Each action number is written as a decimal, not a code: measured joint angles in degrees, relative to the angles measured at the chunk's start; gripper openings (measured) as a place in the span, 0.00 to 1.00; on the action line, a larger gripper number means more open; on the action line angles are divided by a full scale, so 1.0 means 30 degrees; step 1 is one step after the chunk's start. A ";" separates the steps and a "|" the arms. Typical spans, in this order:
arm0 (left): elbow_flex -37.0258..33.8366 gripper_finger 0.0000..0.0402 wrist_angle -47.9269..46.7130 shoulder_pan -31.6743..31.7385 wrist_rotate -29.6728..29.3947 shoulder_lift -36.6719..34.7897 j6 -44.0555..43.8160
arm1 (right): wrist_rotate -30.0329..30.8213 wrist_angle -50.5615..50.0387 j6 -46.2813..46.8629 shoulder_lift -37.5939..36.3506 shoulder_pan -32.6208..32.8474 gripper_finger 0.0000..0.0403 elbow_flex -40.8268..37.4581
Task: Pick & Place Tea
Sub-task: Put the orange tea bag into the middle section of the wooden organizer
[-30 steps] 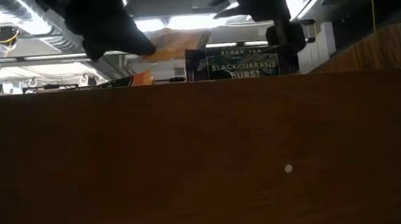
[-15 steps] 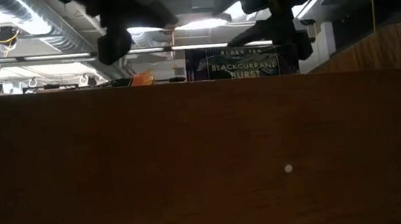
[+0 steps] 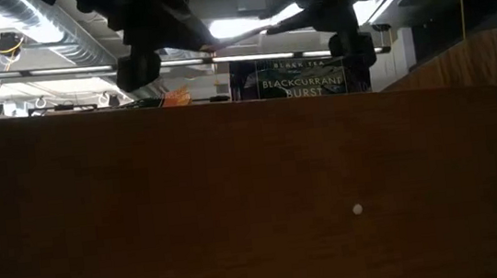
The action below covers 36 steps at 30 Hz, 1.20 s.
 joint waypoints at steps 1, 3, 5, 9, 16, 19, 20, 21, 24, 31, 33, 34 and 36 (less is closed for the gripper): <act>0.0000 0.01 0.0018 0.0000 0.0017 0.0000 0.0021 | -0.0002 0.0000 -0.0015 0.0000 0.0000 0.09 0.0003; 0.0000 0.02 0.0091 -0.0007 0.0025 0.0000 0.0168 | -0.0014 -0.0015 -0.0205 0.0000 0.0000 0.03 0.0003; 0.0000 0.03 0.0191 -0.0015 0.0114 0.0000 0.0262 | -0.0027 -0.0013 -0.0356 0.0000 0.0009 0.02 0.0003; 0.0000 0.07 0.0253 -0.0007 0.0758 0.0000 0.0262 | -0.0175 -0.0121 -0.0539 0.0000 0.0007 0.01 0.0003; 0.0000 0.18 0.0346 0.0000 0.1981 0.0000 0.0254 | -0.0175 -0.0691 -0.2862 0.0000 0.0007 0.01 0.0003; 0.0000 0.24 0.0355 0.0093 0.2916 0.0000 -0.0157 | -0.0150 -0.1699 -0.5343 0.0000 0.0007 0.01 0.0003; 0.0000 0.26 0.0359 0.0161 0.3347 0.0000 -0.0263 | -0.0138 -0.2189 -0.6201 0.0000 0.0010 0.01 0.0003; 0.0000 0.28 0.0354 0.0253 0.3751 0.0000 -0.0349 | -0.0138 -0.2608 -0.7064 0.0000 0.0064 0.00 0.0003; 0.0000 0.32 0.0390 0.0574 0.4706 0.0000 -0.0539 | 0.0152 -0.3195 -0.9729 -0.0007 0.0330 0.00 0.0003; 0.0022 0.35 0.0966 0.1726 0.4975 -0.0799 -0.1081 | 0.3030 -0.5237 -1.3337 -0.2059 0.0957 0.00 0.0017; 0.0022 0.35 0.1347 0.2478 0.5083 -0.1129 -0.1394 | 0.3946 -0.6268 -1.4891 -0.2970 0.1121 0.00 0.0017; 0.0022 0.35 0.1650 0.2921 0.5214 -0.1248 -0.1621 | 0.4276 -0.6296 -1.5921 -0.3360 0.1199 0.00 0.0023; 0.0022 0.35 0.2423 0.3935 0.5811 -0.1392 -0.2207 | 0.4899 -0.6453 -1.8427 -0.4049 0.1333 0.00 0.0032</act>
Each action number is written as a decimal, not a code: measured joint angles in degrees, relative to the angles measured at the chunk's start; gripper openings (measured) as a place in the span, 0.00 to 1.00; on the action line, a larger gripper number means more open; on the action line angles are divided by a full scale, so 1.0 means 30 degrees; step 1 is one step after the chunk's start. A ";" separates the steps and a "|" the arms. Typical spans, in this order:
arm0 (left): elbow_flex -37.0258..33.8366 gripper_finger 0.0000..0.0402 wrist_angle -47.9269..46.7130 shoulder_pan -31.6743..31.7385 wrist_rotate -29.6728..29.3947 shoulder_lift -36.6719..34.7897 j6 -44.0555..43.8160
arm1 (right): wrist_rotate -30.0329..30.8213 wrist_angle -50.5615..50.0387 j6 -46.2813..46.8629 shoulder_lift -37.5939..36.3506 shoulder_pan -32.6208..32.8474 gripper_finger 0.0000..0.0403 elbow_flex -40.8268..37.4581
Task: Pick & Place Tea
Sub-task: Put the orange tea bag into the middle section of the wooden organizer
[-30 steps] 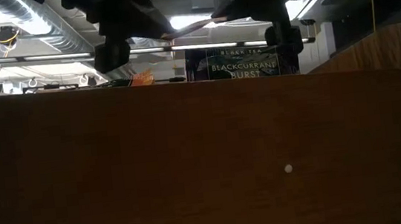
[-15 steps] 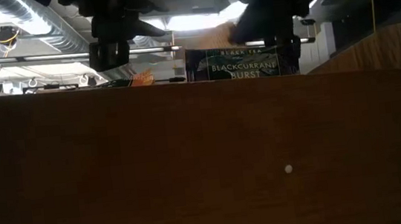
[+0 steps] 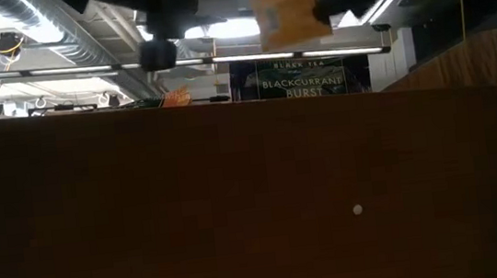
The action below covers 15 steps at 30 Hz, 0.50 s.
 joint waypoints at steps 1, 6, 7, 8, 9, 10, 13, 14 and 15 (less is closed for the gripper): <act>0.0001 0.35 0.0592 0.0513 0.0445 0.0000 -0.0338 | 0.0381 0.0237 -0.1569 -0.0175 0.0000 0.00 0.0000; 0.0004 0.35 0.2285 0.2761 0.2224 0.0160 -0.2981 | 0.2100 0.0874 -0.9684 -0.0384 0.0000 0.01 0.0000; 0.0000 0.35 0.2430 0.3156 0.2474 0.0168 -0.3508 | 0.2660 0.0928 -1.0753 -0.0341 0.0000 0.01 0.0000; 0.0000 0.35 0.2606 0.3519 0.2598 0.0174 -0.3913 | 0.3497 0.0951 -1.1497 -0.0287 0.0000 0.01 0.0000; 0.0000 0.35 0.2653 0.3780 0.2734 0.0168 -0.4234 | 0.4707 0.0928 -1.2082 -0.0264 0.0007 0.01 0.0000; 0.0000 0.35 0.2687 0.4041 0.2950 0.0168 -0.4534 | 0.6154 0.0922 -1.2619 -0.0264 0.0000 0.01 0.0000; 0.0000 0.35 0.2871 0.4654 0.3668 0.0168 -0.5426 | 0.9917 0.1169 -1.4313 -0.0271 -0.0033 0.01 0.0000; 0.0000 0.35 0.2871 0.4732 0.3665 0.0168 -0.5790 | 1.0582 0.1300 -1.4931 -0.0271 -0.0086 0.01 -0.0001; 0.0000 0.35 0.2838 0.4816 0.3651 0.0173 -0.6113 | 1.0887 0.1583 -1.5447 -0.0264 -0.0159 0.01 -0.0007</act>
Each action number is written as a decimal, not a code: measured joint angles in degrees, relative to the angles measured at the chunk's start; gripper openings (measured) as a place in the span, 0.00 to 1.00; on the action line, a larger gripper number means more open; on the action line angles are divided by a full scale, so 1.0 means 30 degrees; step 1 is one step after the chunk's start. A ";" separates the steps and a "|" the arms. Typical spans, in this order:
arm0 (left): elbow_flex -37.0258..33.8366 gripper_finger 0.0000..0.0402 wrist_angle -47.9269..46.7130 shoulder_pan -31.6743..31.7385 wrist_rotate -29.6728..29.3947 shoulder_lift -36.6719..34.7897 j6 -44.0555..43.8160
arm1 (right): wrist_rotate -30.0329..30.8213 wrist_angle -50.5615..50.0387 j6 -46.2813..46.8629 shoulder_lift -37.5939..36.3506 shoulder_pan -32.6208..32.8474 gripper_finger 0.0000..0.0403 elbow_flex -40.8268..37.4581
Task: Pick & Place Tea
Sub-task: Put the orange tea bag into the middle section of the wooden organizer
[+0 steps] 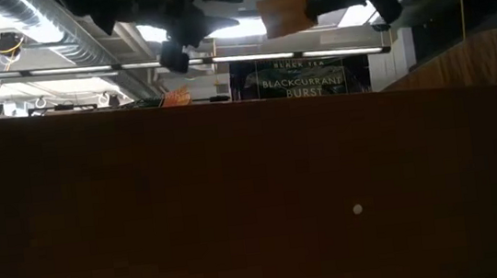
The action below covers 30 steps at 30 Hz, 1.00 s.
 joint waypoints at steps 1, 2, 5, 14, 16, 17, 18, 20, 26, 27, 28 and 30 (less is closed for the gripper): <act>0.0000 0.35 -0.0007 0.0087 -0.0014 0.0002 -0.0201 | -0.0015 0.0353 -0.0447 0.0000 -0.0059 0.01 0.0000; 0.0000 0.35 0.0070 0.0189 -0.0030 0.0002 -0.0417 | -0.0159 0.0629 -0.0729 -0.0007 -0.0156 0.01 0.0000; 0.0000 0.35 0.0364 0.0409 -0.0494 0.0002 -0.1029 | -0.0577 0.1470 -0.1517 0.0000 -0.0505 0.01 0.0000; 0.0000 0.35 0.2982 0.0531 -0.2358 0.0002 -0.2196 | -0.2068 0.4155 -0.4222 0.0120 -0.1528 0.01 0.0000; 0.0000 0.35 0.3470 0.0545 -0.2384 0.0002 -0.2211 | -0.2150 0.4423 -0.4368 0.0124 -0.1710 0.01 -0.0007; 0.0000 0.35 0.3569 0.0532 -0.2393 0.0002 -0.2218 | -0.2276 0.4572 -0.4563 0.0117 -0.1815 0.01 -0.0007; 0.0000 0.35 0.3555 0.0494 -0.2454 0.0002 -0.2216 | -0.2365 0.4668 -0.4763 0.0117 -0.1885 0.01 -0.0007; -0.0022 0.35 0.3492 0.0465 -0.2421 0.0023 -0.2216 | -0.2344 0.5043 -0.5176 0.0117 -0.2004 0.02 -0.0007; -0.0036 0.35 0.3554 0.0441 -0.2318 0.0274 -0.2223 | -0.2297 0.5638 -0.5250 0.0117 -0.2285 0.02 -0.0007; -0.0029 0.35 0.3669 0.0404 -0.2304 0.0374 -0.2219 | -0.2257 0.5665 -0.5233 0.0117 -0.2289 0.02 -0.0007; -0.0031 0.35 0.3564 0.0356 -0.2298 0.0447 -0.2227 | -0.2242 0.5711 -0.5221 0.0117 -0.2289 0.02 -0.0007; -0.0036 0.35 0.3505 0.0319 -0.2289 0.0490 -0.2245 | -0.2278 0.5785 -0.5212 0.0124 -0.2281 0.02 -0.0007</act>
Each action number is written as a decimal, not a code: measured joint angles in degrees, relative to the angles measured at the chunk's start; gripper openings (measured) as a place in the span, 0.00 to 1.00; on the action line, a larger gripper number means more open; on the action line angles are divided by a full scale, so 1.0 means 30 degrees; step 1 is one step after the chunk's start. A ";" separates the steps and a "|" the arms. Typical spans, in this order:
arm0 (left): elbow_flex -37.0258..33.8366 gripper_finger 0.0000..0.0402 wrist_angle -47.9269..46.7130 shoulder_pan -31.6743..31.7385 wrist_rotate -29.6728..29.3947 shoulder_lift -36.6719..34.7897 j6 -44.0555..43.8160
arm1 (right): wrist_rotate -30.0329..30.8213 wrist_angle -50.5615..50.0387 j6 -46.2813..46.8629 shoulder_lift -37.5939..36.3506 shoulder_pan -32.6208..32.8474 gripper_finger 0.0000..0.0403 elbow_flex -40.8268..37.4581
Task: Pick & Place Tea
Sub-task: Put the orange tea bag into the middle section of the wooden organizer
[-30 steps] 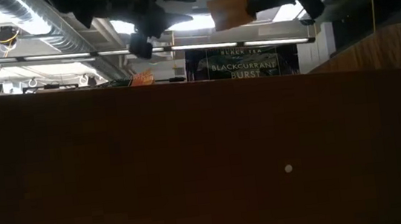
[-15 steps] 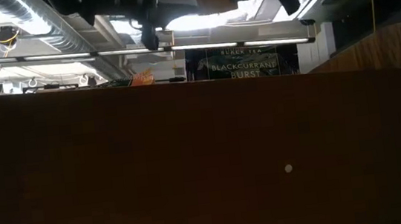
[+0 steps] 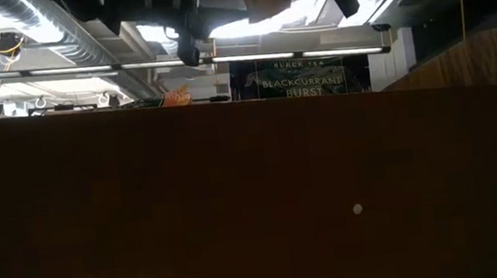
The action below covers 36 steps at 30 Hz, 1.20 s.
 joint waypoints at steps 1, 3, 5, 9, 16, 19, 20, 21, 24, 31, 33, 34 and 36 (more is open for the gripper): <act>0.0000 0.35 0.0123 0.0000 0.0007 0.0045 0.0000 | 0.0019 0.0083 0.0006 -0.0001 0.0000 0.02 0.0000; 0.0015 0.35 0.0111 0.0000 0.0042 0.0173 -0.0024 | 0.0029 0.0111 0.0006 -0.0007 0.0003 0.02 0.0000; 0.0007 0.35 0.0140 0.0000 0.0053 0.0172 -0.0041 | 0.0036 0.0090 -0.0009 0.0007 0.0000 0.02 -0.0007; 0.0007 0.35 0.0225 0.0219 0.0502 0.0153 0.0038 | 0.0135 0.0107 -0.0879 0.0000 0.0007 0.02 -0.0007; 0.0007 0.35 0.0495 0.0401 0.1247 0.0146 0.0034 | 0.0209 0.0418 -0.1430 -0.0007 0.0007 0.02 -0.0007; 0.0007 0.35 0.0497 0.0393 0.1565 0.0146 0.0029 | 0.0423 0.0447 -0.1460 0.0000 0.0007 0.02 -0.0007; 0.0007 0.35 0.0493 0.0393 0.1560 0.0146 0.0032 | 0.0423 0.0519 -0.1467 0.0000 0.0007 0.02 -0.0007; 0.0007 0.35 0.0492 0.0393 0.1559 0.0146 0.0036 | 0.0430 0.0633 -0.1481 0.0000 0.0007 0.02 -0.0007; 0.0007 0.35 0.0494 0.0393 0.1520 0.0146 0.0029 | 0.0458 0.0966 -0.1474 0.0000 0.0007 0.02 -0.0007; 0.0007 0.35 0.1012 0.0393 0.0547 0.0146 0.0036 | -0.0645 0.1389 -0.1014 0.0002 0.0007 0.02 -0.0007; 0.0015 0.35 0.1213 0.0393 0.0329 0.0146 0.0039 | -0.0786 0.1449 -0.0825 0.0138 0.0007 0.02 -0.0007; 0.0015 0.34 0.1225 0.0393 0.0277 0.0146 0.0118 | -0.0824 0.1402 -0.0833 0.0233 0.0007 0.02 -0.0007; 0.0015 0.31 0.1225 0.0394 0.0270 0.0146 0.0326 | -0.0831 0.1417 -0.0833 0.0511 0.0007 0.02 -0.0007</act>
